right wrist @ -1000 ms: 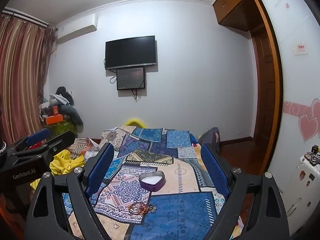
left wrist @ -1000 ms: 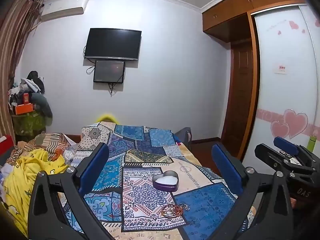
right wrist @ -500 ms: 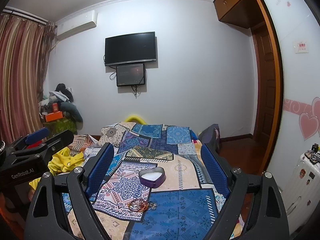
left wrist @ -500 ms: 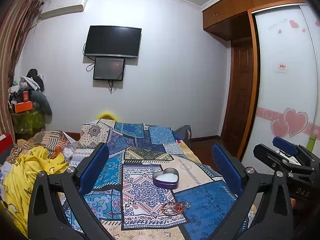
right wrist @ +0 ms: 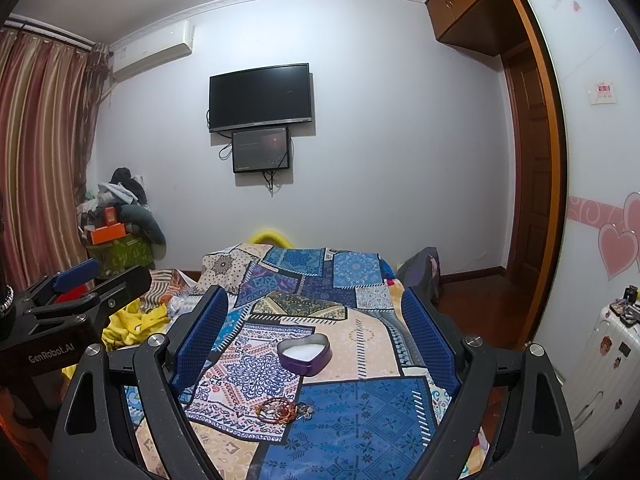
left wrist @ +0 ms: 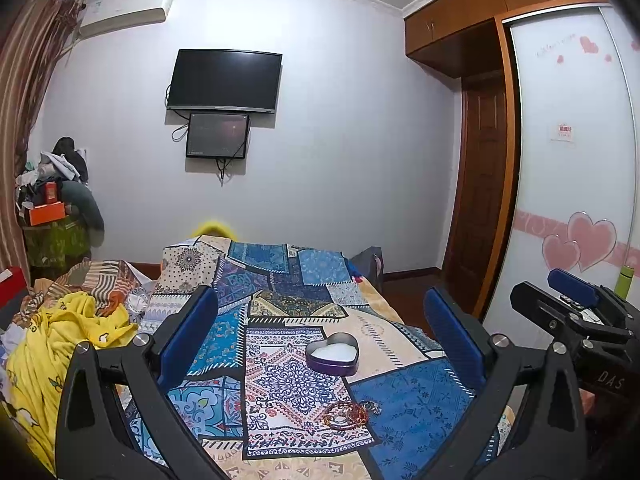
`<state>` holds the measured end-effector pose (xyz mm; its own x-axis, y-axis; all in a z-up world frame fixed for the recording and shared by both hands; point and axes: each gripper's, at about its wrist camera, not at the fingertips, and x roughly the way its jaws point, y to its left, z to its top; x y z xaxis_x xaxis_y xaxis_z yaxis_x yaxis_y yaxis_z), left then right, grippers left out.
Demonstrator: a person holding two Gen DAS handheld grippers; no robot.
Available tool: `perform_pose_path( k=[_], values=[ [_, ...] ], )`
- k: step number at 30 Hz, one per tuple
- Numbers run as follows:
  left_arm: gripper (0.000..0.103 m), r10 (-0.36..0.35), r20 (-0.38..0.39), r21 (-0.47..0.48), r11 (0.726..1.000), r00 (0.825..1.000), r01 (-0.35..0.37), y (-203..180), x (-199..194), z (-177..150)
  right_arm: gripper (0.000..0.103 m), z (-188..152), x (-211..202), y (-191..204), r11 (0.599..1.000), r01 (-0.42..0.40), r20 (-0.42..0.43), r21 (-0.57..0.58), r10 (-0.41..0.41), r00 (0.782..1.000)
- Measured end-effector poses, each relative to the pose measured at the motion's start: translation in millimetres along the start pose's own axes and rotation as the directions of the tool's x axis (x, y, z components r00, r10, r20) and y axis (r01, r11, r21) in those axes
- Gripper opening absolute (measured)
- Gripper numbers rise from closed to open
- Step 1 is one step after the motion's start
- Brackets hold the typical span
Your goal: Organize jewelry
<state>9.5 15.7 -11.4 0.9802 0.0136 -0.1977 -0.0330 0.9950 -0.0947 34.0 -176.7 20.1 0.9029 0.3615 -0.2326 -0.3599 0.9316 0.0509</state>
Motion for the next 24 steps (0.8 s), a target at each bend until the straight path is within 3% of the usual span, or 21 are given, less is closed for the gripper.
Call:
perform_pose_path(
  k=[24],
  values=[
    [0.103, -0.004, -0.006, 0.004, 1.000, 1.000, 0.004, -1.9, 0.9, -1.4, 0.086, 0.3, 0.8, -0.1, 1.000, -0.001, -0.005, 0.001, 0.001, 1.000]
  ],
)
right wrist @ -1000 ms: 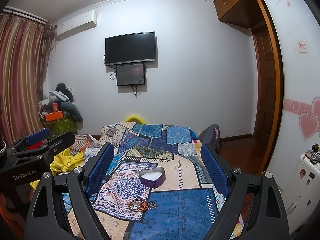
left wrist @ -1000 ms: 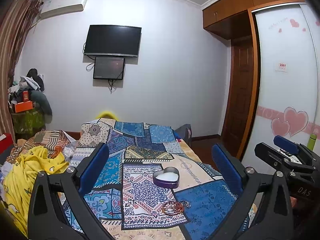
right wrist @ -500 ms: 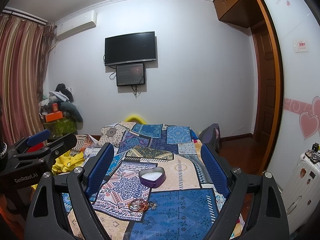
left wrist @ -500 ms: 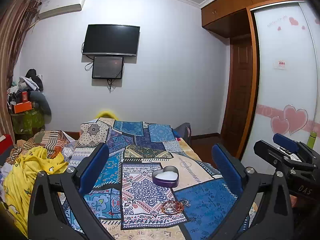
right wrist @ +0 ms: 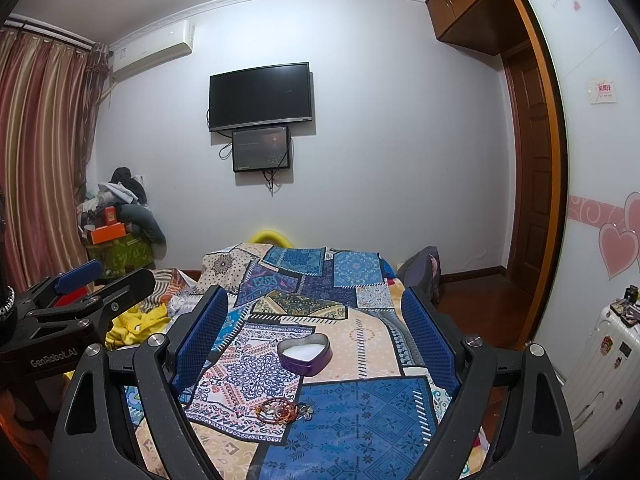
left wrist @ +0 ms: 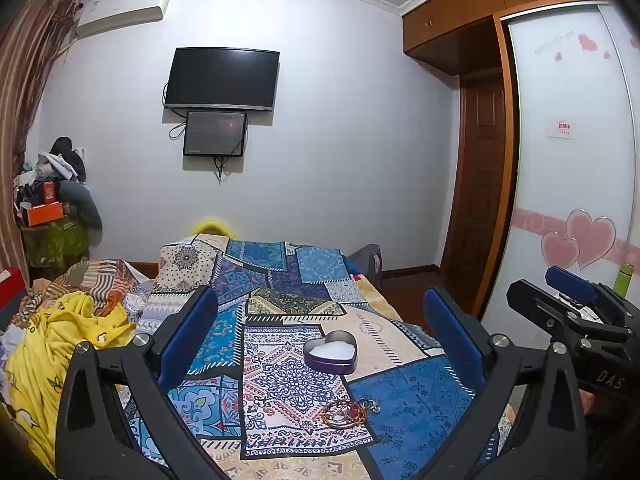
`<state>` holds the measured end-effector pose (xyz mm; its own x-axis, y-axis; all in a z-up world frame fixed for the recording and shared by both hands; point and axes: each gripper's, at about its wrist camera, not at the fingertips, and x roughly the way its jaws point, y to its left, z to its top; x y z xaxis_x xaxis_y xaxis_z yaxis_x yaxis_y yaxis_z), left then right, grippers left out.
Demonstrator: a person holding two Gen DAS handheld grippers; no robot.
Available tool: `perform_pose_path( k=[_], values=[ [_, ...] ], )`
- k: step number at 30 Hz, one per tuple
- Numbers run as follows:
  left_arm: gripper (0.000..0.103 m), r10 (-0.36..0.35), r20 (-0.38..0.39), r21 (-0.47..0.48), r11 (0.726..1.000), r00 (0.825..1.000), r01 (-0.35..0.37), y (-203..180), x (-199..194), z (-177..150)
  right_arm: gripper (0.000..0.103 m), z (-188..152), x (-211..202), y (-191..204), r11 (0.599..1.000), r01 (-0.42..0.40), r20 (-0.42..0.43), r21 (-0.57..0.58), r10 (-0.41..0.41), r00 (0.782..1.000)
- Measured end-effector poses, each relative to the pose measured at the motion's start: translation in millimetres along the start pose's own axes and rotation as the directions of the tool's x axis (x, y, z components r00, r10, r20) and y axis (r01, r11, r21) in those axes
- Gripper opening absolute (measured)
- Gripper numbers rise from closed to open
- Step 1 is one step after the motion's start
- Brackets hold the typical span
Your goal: Organize jewelry
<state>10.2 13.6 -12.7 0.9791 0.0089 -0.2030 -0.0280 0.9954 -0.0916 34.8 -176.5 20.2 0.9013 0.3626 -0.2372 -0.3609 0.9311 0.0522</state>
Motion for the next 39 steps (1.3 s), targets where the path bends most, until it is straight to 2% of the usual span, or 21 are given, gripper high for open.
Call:
perform_pose_path(
  k=[17, 24, 28, 30, 33, 39],
  values=[
    [0.103, -0.005, -0.018, -0.004, 1.000, 1.000, 0.005, 4, 9, -3, 0.087, -4, 11, 1, 1.000, 0.003, -0.033, -0.001, -0.003, 0.999],
    [0.103, 0.003, -0.067, -0.018, 1.000, 0.998, -0.005, 12, 29, -9, 0.086, -14, 29, -3, 1.000, 0.016, -0.090, -0.002, -0.016, 0.996],
    [0.103, 0.024, -0.122, -0.032, 0.999, 0.992, -0.028, 23, 49, -16, 0.086, -28, 51, -10, 0.999, 0.040, -0.159, -0.009, -0.041, 0.986],
    [0.103, 0.033, -0.154, -0.043, 0.998, 0.987, -0.040, 28, 60, -21, 0.086, -36, 60, -14, 0.999, 0.050, -0.195, -0.011, -0.051, 0.979],
    [0.097, 0.034, -0.220, -0.060, 0.997, 0.975, -0.048, 39, 80, -33, 0.086, -51, 74, -19, 0.998, 0.057, -0.265, -0.019, -0.060, 0.962],
    [0.079, 0.017, -0.388, -0.079, 0.996, 0.922, -0.052, 57, 123, -67, 0.086, -77, 100, -24, 0.999, 0.022, -0.403, -0.038, -0.036, 0.915]
  ],
)
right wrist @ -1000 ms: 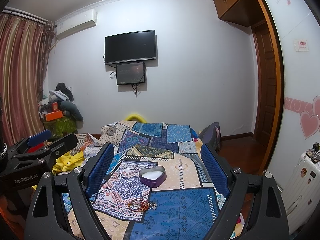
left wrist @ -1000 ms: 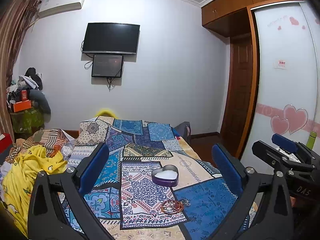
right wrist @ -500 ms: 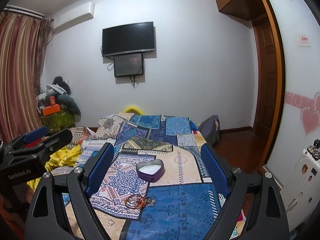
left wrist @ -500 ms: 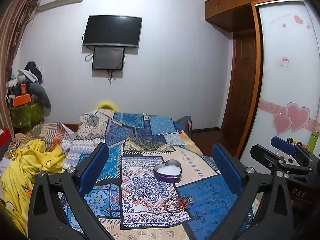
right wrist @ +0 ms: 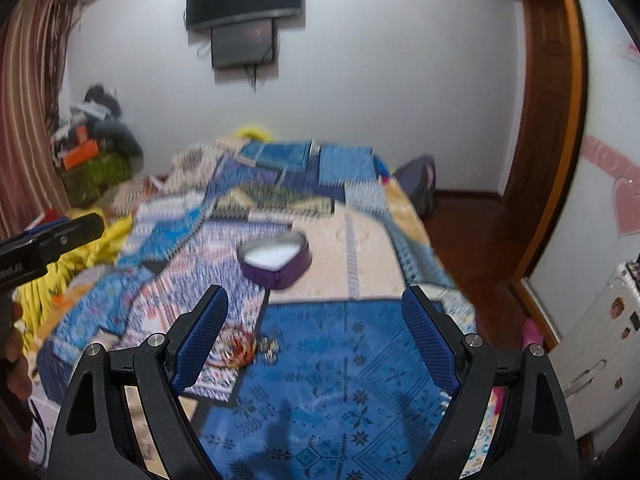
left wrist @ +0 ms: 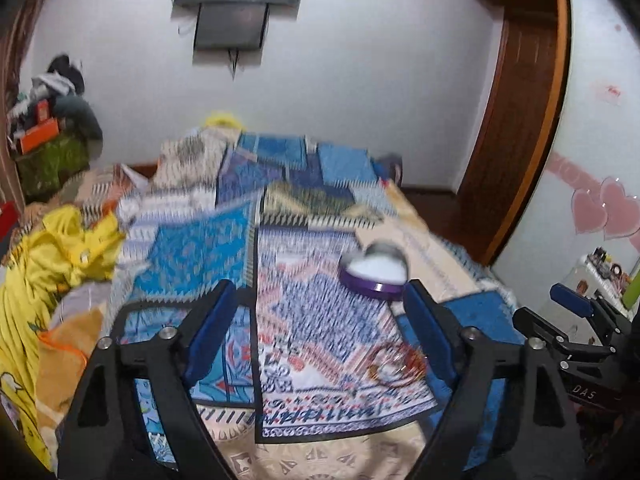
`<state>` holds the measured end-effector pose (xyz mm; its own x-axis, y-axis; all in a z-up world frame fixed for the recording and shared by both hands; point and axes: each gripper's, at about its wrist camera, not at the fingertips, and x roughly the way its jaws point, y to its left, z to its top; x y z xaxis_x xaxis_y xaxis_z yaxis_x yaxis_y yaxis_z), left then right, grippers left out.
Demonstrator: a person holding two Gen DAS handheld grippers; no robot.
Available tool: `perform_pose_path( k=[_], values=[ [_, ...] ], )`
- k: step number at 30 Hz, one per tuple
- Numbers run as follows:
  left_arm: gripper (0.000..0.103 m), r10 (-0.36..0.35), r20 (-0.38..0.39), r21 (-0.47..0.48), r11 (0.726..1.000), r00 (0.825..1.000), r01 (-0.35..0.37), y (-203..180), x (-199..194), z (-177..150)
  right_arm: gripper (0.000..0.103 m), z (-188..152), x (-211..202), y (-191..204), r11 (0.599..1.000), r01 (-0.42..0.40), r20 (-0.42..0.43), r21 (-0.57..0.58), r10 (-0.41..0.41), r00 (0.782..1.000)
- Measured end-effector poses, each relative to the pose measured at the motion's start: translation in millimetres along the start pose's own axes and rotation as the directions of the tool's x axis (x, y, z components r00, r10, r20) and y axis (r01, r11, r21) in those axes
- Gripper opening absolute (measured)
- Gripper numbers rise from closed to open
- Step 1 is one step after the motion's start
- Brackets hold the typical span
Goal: Organize jewelry
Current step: 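Lower the left gripper toward the red-and-gold beaded bracelet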
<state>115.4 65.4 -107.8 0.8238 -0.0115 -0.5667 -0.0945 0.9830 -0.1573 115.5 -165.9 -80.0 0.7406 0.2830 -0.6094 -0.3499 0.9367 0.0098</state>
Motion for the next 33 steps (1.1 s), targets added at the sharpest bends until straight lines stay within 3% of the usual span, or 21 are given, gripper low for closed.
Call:
perform_pose_path(
  k=[4, 10, 18, 27, 33],
  values=[
    [0.062, -0.022, -0.110, -0.017, 1.000, 0.994, 0.020, 9, 29, -14, 0.083, -11, 17, -2, 0.999, -0.039, -0.078, -0.015, 0.037, 0.996],
    [0.044, -0.056, -0.231, -0.001, 0.998, 0.971, 0.058, 8, 58, -34, 0.062, -22, 45, -3, 0.995, -0.096, -0.182, -0.006, 0.093, 0.979],
    [0.032, -0.117, -0.316, 0.060, 0.988, 0.942, 0.143, -16, 79, -46, 0.036, -31, 63, 3, 0.986, -0.166, -0.249, -0.014, 0.157, 0.956],
    [0.021, -0.179, -0.394, 0.020, 0.979, 0.902, 0.203, -24, 102, -53, 0.021, -33, 76, 10, 0.977, -0.207, -0.266, -0.041, 0.189, 0.945],
    [0.020, -0.216, -0.417, -0.016, 0.973, 0.883, 0.230, -25, 110, -58, 0.012, -34, 80, 17, 0.975, -0.209, -0.269, -0.076, 0.182, 0.946]
  ],
)
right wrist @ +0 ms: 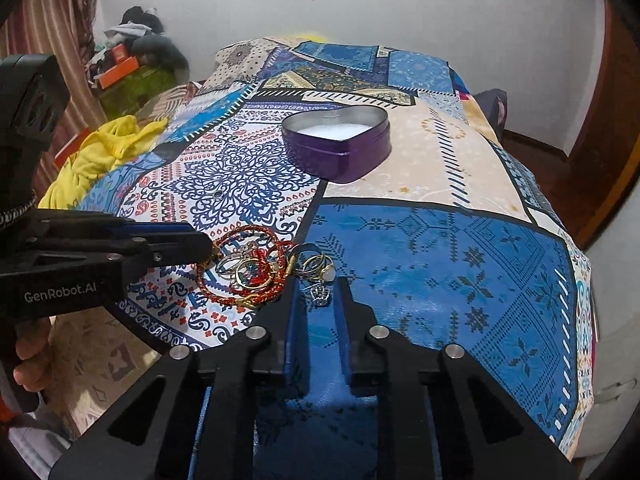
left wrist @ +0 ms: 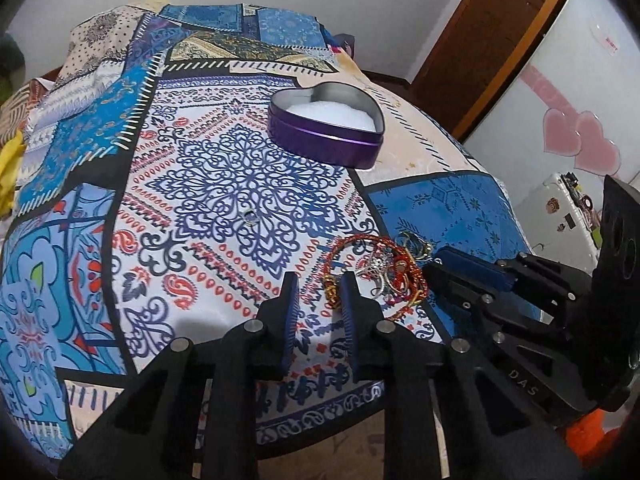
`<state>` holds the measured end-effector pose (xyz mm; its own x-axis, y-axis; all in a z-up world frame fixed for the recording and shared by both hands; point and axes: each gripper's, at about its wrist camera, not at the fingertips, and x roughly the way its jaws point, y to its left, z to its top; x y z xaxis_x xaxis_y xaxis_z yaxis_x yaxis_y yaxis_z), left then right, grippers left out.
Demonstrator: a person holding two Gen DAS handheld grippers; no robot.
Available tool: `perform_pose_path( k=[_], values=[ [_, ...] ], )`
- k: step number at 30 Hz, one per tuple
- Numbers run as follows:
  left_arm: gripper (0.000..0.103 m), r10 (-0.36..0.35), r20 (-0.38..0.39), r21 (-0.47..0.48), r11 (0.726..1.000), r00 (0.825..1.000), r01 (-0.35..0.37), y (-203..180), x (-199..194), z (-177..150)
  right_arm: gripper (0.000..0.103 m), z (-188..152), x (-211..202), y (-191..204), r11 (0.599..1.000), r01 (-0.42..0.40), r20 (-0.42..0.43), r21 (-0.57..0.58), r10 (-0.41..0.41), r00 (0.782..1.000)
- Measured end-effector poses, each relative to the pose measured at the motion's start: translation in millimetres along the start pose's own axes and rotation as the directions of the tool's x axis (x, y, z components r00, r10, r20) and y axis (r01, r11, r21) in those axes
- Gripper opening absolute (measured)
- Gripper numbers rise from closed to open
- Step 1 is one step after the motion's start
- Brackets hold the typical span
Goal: Organize jewelry
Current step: 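Lower the left gripper toward the red-and-gold beaded bracelet, then close the left gripper on the beaded bracelet and lift it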
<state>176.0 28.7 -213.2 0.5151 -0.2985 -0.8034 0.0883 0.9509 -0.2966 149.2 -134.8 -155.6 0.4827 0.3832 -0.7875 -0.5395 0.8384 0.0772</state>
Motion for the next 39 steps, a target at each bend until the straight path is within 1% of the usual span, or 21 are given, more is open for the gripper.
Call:
perform_pose_path(
  k=[2, 5, 6, 9, 17, 22, 28, 33, 39],
  values=[
    [0.020, 0.010, 0.001, 0.018, 1.000, 1.000, -0.010, -3, 1, -1, 0.010, 0, 0, -1, 1.000, 0.003, 0.002, 0.002, -0.003, 1.000],
    [0.020, 0.024, 0.003, 0.033, 0.999, 1.000, -0.024, -8, 4, -3, 0.009, 1, 0, -3, 1.000, -0.001, 0.006, 0.012, 0.001, 1.000],
    [0.019, 0.029, 0.004, 0.034, 0.999, 1.000, -0.029, -8, 5, -3, 0.009, 1, 0, -3, 1.000, 0.000, 0.007, 0.014, 0.000, 1.000],
    [0.007, 0.050, 0.010, 0.036, 0.998, 0.999, -0.051, -8, 6, -3, 0.009, 1, -3, -4, 1.000, 0.002, 0.014, 0.023, -0.003, 1.000],
    [0.005, 0.063, 0.038, 0.037, 0.997, 0.997, -0.064, -7, -3, -2, 0.009, 7, -19, -6, 0.999, 0.013, 0.060, 0.035, -0.015, 0.998],
    [0.005, 0.067, 0.087, 0.046, 0.996, 0.994, -0.071, -11, -20, 3, 0.009, 13, -31, -9, 0.999, 0.024, 0.094, 0.038, -0.028, 0.995],
    [0.005, 0.074, 0.149, 0.055, 0.995, 0.986, -0.083, -15, -41, 12, 0.009, 23, -44, -7, 0.999, 0.044, 0.146, 0.029, -0.047, 0.988],
    [0.005, 0.083, 0.202, 0.062, 0.993, 0.976, -0.097, -16, -55, 24, 0.009, 36, -52, -8, 0.998, 0.059, 0.192, 0.026, -0.063, 0.979],
    [0.005, 0.105, 0.267, 0.072, 0.989, 0.958, -0.128, -16, -70, 43, 0.009, 52, -54, -14, 0.998, 0.054, 0.236, 0.040, -0.062, 0.970]
  ],
)
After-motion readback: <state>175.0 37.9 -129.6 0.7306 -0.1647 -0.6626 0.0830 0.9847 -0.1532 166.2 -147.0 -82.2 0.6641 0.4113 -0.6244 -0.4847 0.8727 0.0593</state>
